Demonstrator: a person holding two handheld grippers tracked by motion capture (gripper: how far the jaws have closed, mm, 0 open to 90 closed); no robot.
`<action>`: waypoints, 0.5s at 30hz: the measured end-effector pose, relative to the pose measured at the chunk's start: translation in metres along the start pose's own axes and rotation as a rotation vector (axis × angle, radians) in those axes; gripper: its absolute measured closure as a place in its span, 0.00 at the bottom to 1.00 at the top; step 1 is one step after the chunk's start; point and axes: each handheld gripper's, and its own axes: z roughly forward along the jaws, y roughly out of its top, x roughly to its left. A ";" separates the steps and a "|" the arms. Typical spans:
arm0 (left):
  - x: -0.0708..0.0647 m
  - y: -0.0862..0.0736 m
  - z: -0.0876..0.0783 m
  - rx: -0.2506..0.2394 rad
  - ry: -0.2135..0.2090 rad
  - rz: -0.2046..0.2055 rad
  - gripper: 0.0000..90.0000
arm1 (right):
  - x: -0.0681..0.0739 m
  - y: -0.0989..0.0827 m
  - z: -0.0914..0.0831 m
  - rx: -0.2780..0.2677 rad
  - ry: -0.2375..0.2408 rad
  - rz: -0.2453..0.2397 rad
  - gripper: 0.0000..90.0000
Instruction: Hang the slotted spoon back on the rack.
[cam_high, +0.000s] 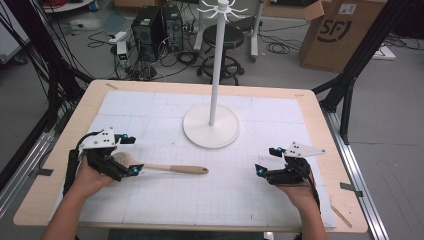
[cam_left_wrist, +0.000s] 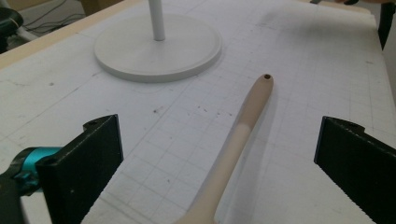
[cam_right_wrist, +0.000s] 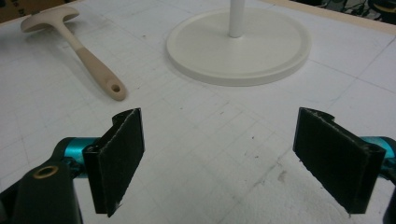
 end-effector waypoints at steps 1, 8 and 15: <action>-0.001 0.001 0.005 0.016 -0.009 0.005 0.02 | -0.001 0.000 -0.001 -0.006 -0.001 -0.001 0.17; -0.006 0.016 0.030 0.099 -0.022 0.035 0.02 | -0.003 0.000 0.000 0.003 -0.003 0.006 0.17; -0.010 0.032 0.056 0.244 -0.019 0.071 0.02 | -0.002 0.000 0.001 0.003 -0.004 0.001 0.17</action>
